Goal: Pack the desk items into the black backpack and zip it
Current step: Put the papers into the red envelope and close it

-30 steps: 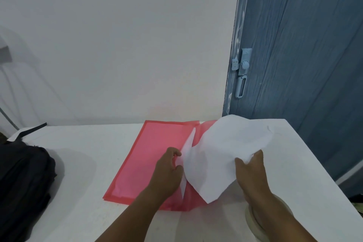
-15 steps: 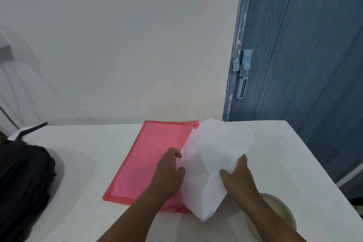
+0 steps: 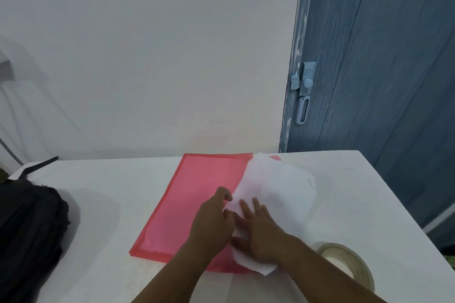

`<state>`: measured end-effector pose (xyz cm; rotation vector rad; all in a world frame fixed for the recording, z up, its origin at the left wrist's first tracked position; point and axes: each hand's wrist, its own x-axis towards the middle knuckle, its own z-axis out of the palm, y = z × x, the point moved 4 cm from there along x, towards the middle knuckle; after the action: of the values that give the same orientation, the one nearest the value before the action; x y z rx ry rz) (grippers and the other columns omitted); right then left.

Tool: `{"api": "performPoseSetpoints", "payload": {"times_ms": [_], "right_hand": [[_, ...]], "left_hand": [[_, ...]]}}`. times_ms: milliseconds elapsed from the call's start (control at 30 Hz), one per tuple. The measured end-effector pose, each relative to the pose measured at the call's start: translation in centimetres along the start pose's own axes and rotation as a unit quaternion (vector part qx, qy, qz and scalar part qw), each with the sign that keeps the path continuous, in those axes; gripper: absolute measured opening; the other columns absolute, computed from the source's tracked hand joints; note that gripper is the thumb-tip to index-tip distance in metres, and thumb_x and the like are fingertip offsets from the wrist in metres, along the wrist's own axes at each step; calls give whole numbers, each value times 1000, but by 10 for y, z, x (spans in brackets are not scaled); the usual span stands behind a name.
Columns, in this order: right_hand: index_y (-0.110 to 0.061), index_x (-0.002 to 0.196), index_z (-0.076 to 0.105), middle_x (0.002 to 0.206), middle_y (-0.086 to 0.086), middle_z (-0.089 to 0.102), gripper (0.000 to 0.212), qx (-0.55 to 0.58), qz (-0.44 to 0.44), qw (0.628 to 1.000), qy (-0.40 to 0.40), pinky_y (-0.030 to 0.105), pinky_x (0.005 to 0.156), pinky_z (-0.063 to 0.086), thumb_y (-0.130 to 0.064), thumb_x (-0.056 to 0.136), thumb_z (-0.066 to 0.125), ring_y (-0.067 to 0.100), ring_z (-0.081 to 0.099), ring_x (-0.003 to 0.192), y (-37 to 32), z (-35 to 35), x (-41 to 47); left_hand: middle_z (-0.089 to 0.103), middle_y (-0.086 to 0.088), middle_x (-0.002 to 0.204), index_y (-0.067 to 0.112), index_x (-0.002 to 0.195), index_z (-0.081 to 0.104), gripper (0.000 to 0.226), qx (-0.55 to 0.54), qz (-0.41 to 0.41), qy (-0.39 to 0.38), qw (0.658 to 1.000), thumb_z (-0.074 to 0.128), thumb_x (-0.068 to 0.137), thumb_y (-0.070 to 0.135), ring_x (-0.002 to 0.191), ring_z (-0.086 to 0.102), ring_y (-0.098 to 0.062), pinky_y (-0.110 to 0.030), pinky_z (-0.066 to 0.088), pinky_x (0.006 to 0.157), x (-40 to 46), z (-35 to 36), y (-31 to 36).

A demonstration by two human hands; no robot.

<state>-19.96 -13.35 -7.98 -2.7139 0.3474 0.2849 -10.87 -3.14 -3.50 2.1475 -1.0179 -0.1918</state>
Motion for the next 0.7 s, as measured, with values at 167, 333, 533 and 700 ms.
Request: {"api": "performPoseSetpoints", "payload": {"times_ms": [167, 333, 533, 700], "right_hand": [[-44, 156, 18, 167, -12, -2, 69, -18, -93, 996, -2, 42, 124, -11, -65, 95, 39, 17, -21, 151, 1, 5, 13], [-23, 156, 25, 163, 2, 24, 69, -65, -125, 990, 14, 39, 126, 0, -51, 96, 42, 24, 7, 153, -20, -3, 26], [-21, 160, 7, 167, 3, -10, 109, -107, 52, 992, 36, 53, 116, -24, -91, 77, 17, 28, -24, 151, 21, -16, 19], [-34, 159, -7, 164, 3, -22, 100, -76, 51, 996, -20, 55, 116, -24, -91, 81, 19, 28, -31, 147, 19, -6, 22]], "left_hand": [[69, 1, 94, 26, 107, 54, 26, 11, 12, 9, 1000, 56, 93, 4, 84, 68, -11, -25, 59, 72, -4, -6, 5], [68, 10, 96, 32, 104, 57, 25, -47, 2, -7, 999, 65, 87, 16, 87, 66, -5, -24, 58, 73, -1, -7, 4], [65, 11, 115, 25, 117, 63, 29, -26, -82, 112, 990, 72, 90, 33, 110, 62, -12, -36, 51, 91, -6, -60, -71], [61, 9, 137, 28, 128, 66, 74, 154, -161, 49, 974, 39, 75, 72, 130, 50, -24, -47, 42, 103, -34, -91, -155]]}}
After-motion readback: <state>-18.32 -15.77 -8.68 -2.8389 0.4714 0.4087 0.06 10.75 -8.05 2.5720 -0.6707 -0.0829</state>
